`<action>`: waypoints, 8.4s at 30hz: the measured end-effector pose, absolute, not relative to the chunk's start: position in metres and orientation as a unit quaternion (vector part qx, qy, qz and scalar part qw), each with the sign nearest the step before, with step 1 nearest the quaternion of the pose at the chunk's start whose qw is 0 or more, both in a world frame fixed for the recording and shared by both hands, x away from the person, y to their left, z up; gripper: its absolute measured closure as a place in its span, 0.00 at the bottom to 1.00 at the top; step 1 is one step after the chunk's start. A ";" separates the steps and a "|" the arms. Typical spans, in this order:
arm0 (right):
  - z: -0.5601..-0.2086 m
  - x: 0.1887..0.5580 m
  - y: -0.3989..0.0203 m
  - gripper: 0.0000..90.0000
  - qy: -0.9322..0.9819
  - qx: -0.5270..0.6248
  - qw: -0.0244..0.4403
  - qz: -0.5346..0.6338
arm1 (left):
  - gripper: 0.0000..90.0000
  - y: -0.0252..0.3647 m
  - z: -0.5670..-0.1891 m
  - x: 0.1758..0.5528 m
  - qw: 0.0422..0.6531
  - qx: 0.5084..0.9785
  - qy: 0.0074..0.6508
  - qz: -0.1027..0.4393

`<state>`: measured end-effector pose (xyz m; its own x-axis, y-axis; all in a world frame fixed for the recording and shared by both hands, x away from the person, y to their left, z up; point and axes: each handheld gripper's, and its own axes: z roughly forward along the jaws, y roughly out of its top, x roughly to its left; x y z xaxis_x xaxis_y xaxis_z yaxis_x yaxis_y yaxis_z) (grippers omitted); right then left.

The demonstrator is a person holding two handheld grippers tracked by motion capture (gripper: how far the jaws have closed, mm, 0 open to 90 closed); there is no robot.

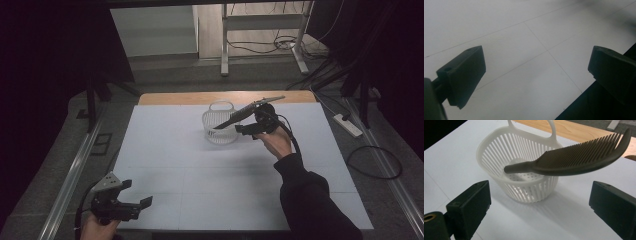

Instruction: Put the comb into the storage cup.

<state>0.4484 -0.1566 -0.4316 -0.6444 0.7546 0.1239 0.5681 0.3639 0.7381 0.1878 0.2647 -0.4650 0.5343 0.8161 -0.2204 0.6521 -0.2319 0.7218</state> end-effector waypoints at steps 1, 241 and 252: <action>-0.432 0.447 -0.157 0.05 0.817 0.404 0.118 0.395 | 0.03 0.265 -0.465 0.188 0.402 0.778 0.472 0.102; -0.443 0.225 -0.346 0.00 0.791 0.466 0.176 0.354 | 0.00 0.272 -0.463 0.181 0.415 0.764 0.479 0.118; -0.442 0.221 -0.348 0.00 0.793 0.472 0.178 0.341 | 0.00 0.273 -0.462 0.180 0.415 0.760 0.484 0.126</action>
